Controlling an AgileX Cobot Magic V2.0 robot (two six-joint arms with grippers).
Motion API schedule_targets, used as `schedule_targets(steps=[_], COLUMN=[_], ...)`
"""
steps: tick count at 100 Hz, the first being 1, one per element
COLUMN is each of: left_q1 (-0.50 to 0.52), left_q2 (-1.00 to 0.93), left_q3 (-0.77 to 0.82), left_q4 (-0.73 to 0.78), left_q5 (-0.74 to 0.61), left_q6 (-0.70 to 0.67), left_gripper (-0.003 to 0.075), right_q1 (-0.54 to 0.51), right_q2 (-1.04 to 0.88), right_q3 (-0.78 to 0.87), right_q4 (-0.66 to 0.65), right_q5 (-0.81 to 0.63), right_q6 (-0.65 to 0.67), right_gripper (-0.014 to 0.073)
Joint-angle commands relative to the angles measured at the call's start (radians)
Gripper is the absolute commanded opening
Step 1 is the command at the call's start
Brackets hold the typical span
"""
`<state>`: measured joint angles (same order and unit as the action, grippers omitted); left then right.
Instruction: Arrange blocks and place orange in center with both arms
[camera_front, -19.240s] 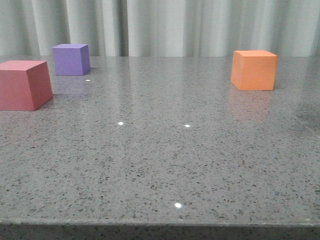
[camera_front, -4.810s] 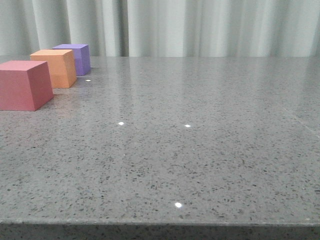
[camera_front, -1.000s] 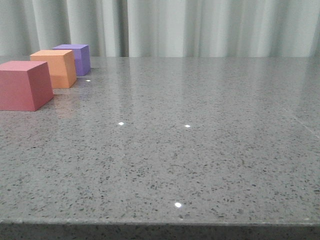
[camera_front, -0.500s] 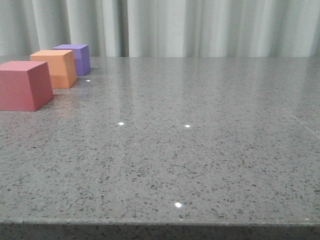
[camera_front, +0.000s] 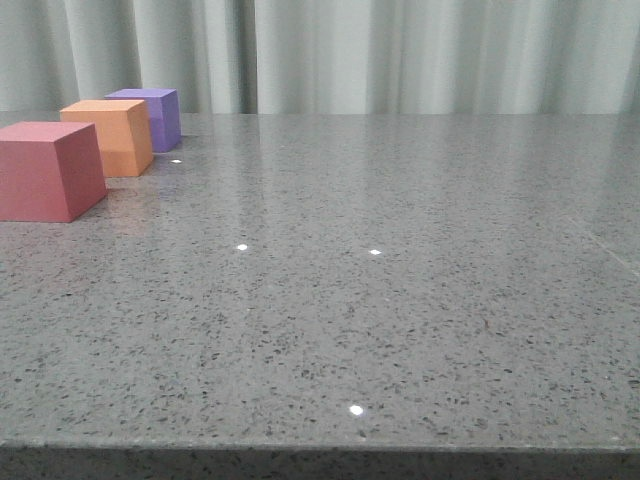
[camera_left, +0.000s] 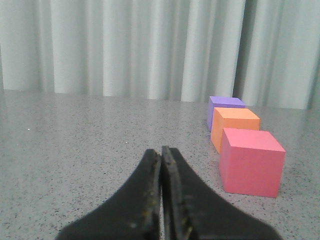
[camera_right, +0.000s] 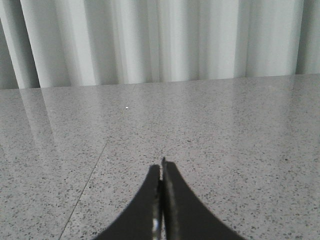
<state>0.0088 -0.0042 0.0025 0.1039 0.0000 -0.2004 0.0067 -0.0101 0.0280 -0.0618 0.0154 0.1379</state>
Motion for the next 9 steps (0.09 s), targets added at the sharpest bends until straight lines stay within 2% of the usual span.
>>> schedule_targets(steps=[1,9], left_q1=[-0.001,-0.001], left_q2=[-0.035,-0.035], left_q3=[0.042,0.042], left_q4=[-0.008,-0.008], left_q5=[-0.081,-0.081], left_q6=[0.002,0.002], left_gripper=[-0.0020,-0.0020], right_q1=[-0.003,-0.003], right_q2=[-0.015,-0.015], right_q3=[-0.019,-0.019], right_q4=[0.000,0.000], right_q5=[-0.088,-0.088], right_q6=[-0.011,-0.011], right_gripper=[-0.0067,-0.0067])
